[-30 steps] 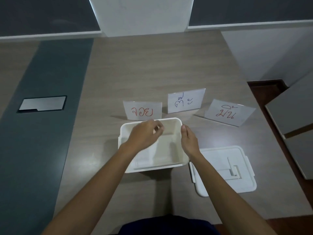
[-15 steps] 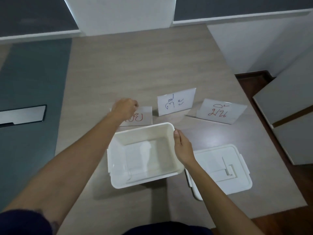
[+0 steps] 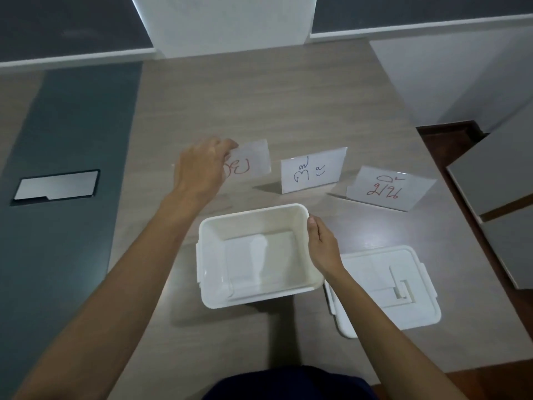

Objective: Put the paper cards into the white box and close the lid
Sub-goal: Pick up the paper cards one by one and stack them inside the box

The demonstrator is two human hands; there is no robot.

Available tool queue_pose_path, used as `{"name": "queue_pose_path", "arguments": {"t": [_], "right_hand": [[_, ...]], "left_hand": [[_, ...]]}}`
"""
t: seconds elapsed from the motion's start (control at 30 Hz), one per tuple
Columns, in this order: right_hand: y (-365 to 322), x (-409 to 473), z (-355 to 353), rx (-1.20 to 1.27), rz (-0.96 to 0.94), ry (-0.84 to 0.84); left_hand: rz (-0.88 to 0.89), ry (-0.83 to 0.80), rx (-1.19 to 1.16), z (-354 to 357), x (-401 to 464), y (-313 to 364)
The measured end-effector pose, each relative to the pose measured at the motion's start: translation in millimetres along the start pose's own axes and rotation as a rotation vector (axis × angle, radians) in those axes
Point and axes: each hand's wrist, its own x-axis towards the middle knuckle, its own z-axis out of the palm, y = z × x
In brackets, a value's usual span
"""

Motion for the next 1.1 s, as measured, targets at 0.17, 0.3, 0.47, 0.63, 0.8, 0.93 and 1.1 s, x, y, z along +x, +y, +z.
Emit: {"name": "queue_pose_path", "arguments": {"t": [0.17,0.3,0.47,0.63,0.8,0.93,1.1], "right_hand": [[-1,0,-1,0.015,-0.004,-0.006],[-1,0,-1,0.017,0.006,-0.010],[0,-2,0,0.026,0.004,-0.005],[0,-3,1,0.029,0.023,0.002],[-1,-3,1,0.028,0.026,0.004],[-3,-4,0,0.045,0.038,0.005],[-3,-4,1,0.050,0.030,0.001]], "left_hand": [[0.083,0.060,-0.044,-35,-50,38],[0.094,-0.085,-0.073,-22,-94,64],[-0.035,-0.396,-0.066,28,-133,70],[-0.033,-0.544,-0.065,56,-152,78],[-0.012,-0.661,-0.135,66,-161,81],[-0.088,-0.719,-0.223,68,-166,79],[-0.146,-0.699,-0.299,63,-160,73]]}}
